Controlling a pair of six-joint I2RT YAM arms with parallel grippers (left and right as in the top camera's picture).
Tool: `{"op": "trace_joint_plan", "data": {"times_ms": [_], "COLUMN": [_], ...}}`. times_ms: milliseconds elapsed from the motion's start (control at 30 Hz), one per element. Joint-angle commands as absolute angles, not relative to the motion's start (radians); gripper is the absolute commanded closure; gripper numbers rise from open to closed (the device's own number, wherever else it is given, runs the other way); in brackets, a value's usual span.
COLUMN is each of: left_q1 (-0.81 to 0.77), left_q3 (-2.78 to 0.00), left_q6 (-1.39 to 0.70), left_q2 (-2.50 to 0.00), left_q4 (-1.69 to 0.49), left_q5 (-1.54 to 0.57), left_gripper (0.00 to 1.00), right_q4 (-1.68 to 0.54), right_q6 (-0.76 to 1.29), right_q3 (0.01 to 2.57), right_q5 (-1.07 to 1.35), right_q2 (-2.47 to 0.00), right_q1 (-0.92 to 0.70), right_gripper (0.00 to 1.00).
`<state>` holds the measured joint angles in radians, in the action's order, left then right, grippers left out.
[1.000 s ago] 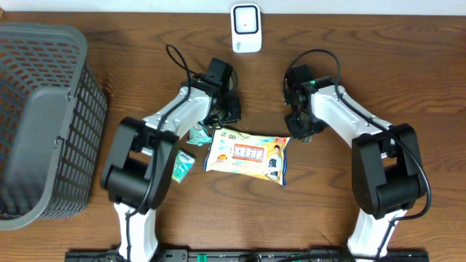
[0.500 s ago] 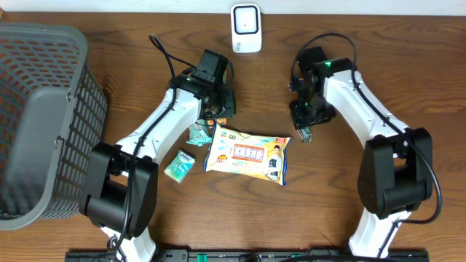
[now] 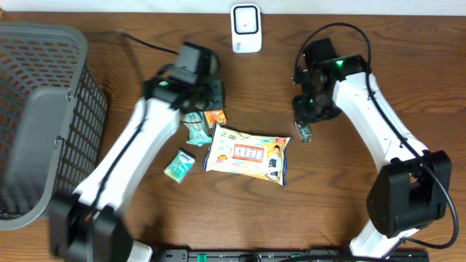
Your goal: Scan the item barcode
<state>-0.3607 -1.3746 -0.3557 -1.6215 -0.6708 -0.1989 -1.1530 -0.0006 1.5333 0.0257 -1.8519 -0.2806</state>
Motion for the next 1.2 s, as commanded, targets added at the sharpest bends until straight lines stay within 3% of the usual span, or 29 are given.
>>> {"op": "trace_joint_plan", "data": {"times_ms": [0, 200, 300, 467, 533, 600, 633, 1000, 1167], "left_q1": [-0.292, -0.170, -0.135, -0.113, -0.113, -0.113, -0.113, -0.113, -0.113], "left_q3": [-1.378, -1.378, -1.378, -1.378, -1.378, -1.378, -1.378, -1.378, -1.378], "left_q6": [-0.307, -0.307, -0.307, -0.307, -0.307, -0.307, -0.307, -0.307, -0.307], "left_q2": [-1.489, -1.361, -1.348, -1.352, -1.352, -1.352, -1.352, -1.352, -1.352], "left_q4": [-0.705, -0.752, -0.762, -0.785, -0.785, -0.785, -0.785, -0.785, -0.785], "left_q5": [-0.154, -0.125, -0.125, -0.118, -0.118, -0.118, -0.118, -0.118, -0.118], "left_gripper": [0.55, 0.47, 0.44, 0.38, 0.30, 0.23, 0.02, 0.02, 0.02], "right_q4": [-1.119, -0.991, -0.967, -0.956, -0.953, -0.945, -0.940, -0.818, -0.719], "right_q6": [0.035, 0.052, 0.060, 0.073, 0.058, 0.046, 0.043, -0.115, -0.370], "right_q3": [1.460, 1.332, 1.307, 1.305, 1.305, 1.305, 1.305, 1.310, 1.310], "right_q5": [-0.042, -0.095, -0.120, -0.145, -0.144, -0.139, -0.135, -0.038, -0.051], "right_q2": [-1.846, -1.846, -1.846, -1.846, -1.846, -1.846, -1.846, -1.845, -1.845], "right_q1": [-0.310, -0.314, -0.314, -0.314, -0.314, -0.314, -0.316, -0.318, -0.366], "right_gripper": [0.50, 0.50, 0.58, 0.86, 0.94, 0.97, 0.99, 0.99, 0.99]}}
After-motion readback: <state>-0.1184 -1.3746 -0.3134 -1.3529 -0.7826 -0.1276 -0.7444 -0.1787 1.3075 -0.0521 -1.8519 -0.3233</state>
